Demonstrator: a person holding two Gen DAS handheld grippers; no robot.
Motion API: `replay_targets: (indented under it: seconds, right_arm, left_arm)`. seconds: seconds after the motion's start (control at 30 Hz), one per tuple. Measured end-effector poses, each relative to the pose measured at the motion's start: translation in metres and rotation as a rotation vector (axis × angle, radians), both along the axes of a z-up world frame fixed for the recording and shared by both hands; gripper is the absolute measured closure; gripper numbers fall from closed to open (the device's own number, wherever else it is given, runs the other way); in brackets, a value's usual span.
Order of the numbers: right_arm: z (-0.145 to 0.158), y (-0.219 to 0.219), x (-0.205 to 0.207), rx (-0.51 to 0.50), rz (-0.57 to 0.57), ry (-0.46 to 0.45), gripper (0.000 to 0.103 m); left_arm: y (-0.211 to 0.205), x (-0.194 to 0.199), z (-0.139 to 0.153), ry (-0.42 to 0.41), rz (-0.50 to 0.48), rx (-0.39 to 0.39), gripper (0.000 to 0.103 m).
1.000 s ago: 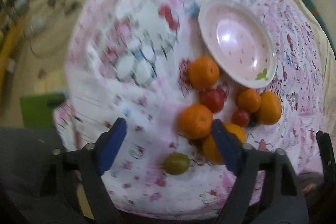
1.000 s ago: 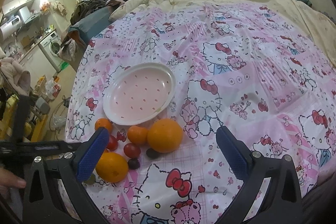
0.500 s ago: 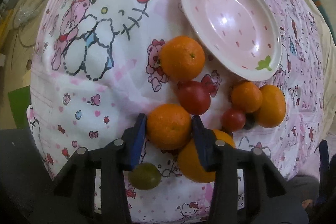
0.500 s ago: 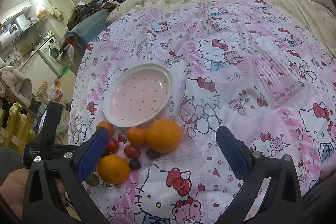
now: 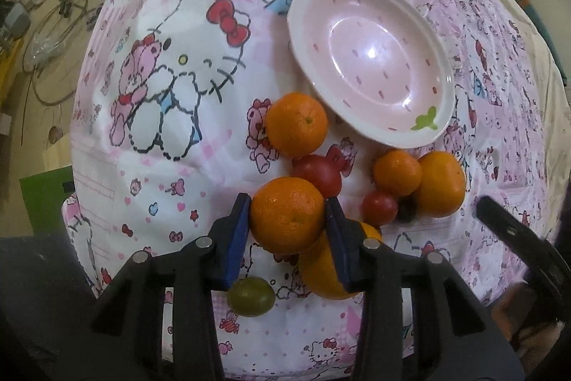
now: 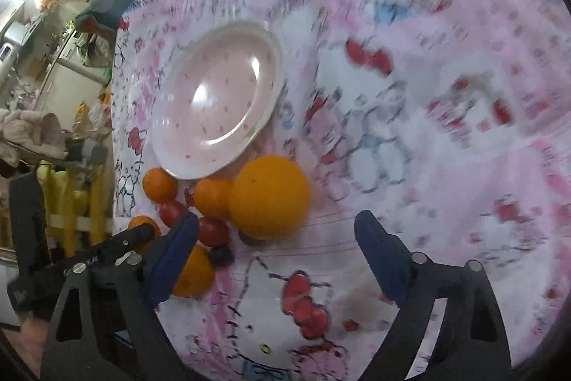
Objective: Organize fruits
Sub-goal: 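Grasp the large orange with the right gripper while the left gripper lifts the mandarin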
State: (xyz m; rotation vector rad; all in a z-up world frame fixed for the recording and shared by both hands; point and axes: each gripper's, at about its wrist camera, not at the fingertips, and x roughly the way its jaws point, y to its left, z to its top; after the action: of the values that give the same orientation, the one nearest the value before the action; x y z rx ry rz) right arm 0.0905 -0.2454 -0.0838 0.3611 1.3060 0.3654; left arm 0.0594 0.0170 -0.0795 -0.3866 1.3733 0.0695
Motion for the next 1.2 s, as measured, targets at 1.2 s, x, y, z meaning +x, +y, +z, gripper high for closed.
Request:
replay_targets:
  seconds: [1.2]
  right_arm:
    - [0.031, -0.03, 0.003, -0.068, -0.11, -0.245, 0.044]
  left_arm:
    - [-0.015, 0.018, 0.067, -0.198, -0.133, 0.165, 0.066]
